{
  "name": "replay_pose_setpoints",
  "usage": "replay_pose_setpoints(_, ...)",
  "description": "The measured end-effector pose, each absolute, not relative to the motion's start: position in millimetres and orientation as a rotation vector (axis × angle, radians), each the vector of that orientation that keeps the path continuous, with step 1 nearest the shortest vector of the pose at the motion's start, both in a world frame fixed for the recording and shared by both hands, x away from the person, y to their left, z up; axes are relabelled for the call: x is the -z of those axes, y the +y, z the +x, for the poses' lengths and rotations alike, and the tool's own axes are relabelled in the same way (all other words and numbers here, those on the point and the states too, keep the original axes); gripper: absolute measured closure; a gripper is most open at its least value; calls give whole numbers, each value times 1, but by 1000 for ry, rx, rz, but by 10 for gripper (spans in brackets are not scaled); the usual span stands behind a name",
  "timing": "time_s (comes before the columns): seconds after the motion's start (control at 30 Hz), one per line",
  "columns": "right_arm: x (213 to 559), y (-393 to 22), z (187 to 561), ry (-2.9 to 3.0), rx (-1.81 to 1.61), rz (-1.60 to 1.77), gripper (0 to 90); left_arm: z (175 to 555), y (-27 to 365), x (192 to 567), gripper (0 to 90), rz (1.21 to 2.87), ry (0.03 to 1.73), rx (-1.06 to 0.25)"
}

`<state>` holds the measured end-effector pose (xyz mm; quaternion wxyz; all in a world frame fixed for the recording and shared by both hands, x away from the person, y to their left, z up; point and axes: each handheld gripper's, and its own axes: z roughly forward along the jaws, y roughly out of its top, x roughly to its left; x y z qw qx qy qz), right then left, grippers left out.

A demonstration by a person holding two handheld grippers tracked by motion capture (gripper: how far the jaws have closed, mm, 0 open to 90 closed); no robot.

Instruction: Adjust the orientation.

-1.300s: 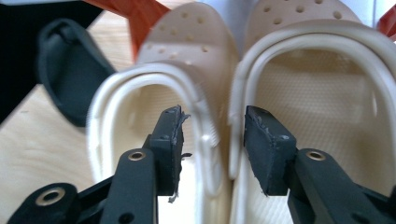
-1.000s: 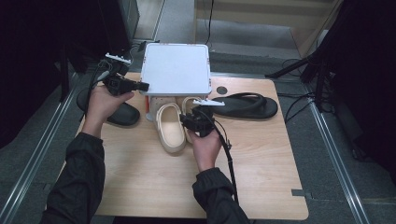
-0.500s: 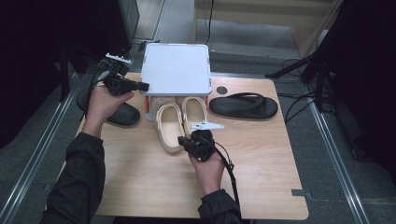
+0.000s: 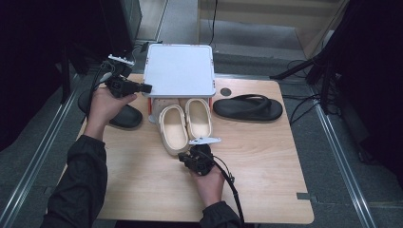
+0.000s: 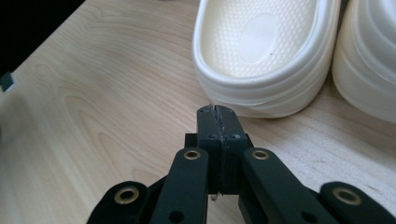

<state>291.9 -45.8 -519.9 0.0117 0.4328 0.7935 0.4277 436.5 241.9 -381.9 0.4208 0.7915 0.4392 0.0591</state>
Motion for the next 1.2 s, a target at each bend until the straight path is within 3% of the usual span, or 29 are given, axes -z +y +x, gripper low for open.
replay_pose_setpoints(0.57,509,-29,310,2444,-1314,1351,900,436,241,382,898,1980,1103,-153)
replay_pose_setpoints(1.2,505,6,354,2402,-1291,1386,900,436,242,383,898,1973,1109,-147)
